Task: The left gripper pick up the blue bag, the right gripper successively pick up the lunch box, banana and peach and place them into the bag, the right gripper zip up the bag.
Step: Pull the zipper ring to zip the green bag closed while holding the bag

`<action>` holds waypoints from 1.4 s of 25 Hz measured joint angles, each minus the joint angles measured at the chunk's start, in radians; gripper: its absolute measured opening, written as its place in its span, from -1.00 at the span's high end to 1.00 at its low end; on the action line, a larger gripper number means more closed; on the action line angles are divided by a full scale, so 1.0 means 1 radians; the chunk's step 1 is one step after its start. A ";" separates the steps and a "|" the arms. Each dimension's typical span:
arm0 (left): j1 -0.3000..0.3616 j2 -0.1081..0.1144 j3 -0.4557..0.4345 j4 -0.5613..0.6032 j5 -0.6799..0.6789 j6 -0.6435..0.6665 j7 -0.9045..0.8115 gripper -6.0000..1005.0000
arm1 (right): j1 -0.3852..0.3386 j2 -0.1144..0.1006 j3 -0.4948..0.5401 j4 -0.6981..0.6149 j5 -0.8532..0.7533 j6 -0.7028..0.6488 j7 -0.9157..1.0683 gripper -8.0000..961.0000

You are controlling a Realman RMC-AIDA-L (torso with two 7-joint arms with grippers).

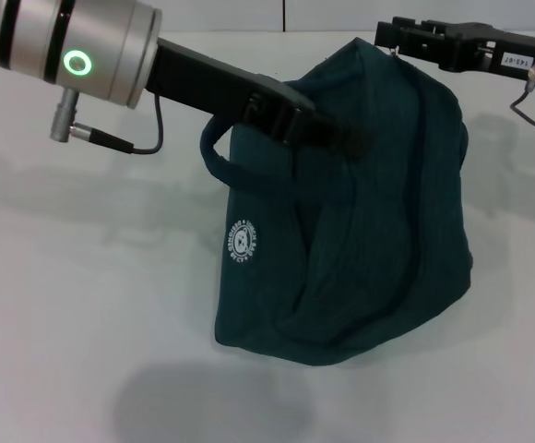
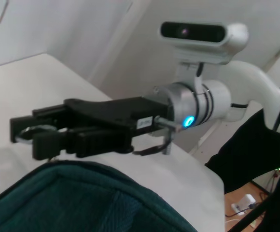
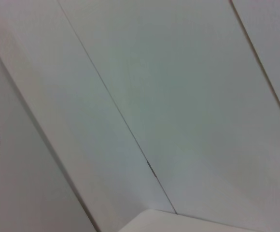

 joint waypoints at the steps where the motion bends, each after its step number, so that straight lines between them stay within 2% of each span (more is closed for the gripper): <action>1: 0.001 0.000 0.000 -0.002 -0.008 0.000 0.005 0.92 | 0.002 0.000 0.000 0.007 0.000 0.001 -0.003 0.05; 8: 0.010 0.005 -0.002 -0.029 -0.092 0.002 0.047 0.92 | 0.009 0.000 0.000 0.032 0.000 0.011 -0.013 0.04; 17: 0.011 0.005 -0.003 -0.033 -0.128 0.015 0.085 0.92 | 0.007 0.000 0.004 0.041 0.000 0.017 -0.012 0.04; 35: 0.026 0.001 -0.004 -0.037 -0.173 0.022 0.138 0.92 | 0.003 0.000 0.008 0.168 0.082 0.022 0.037 0.02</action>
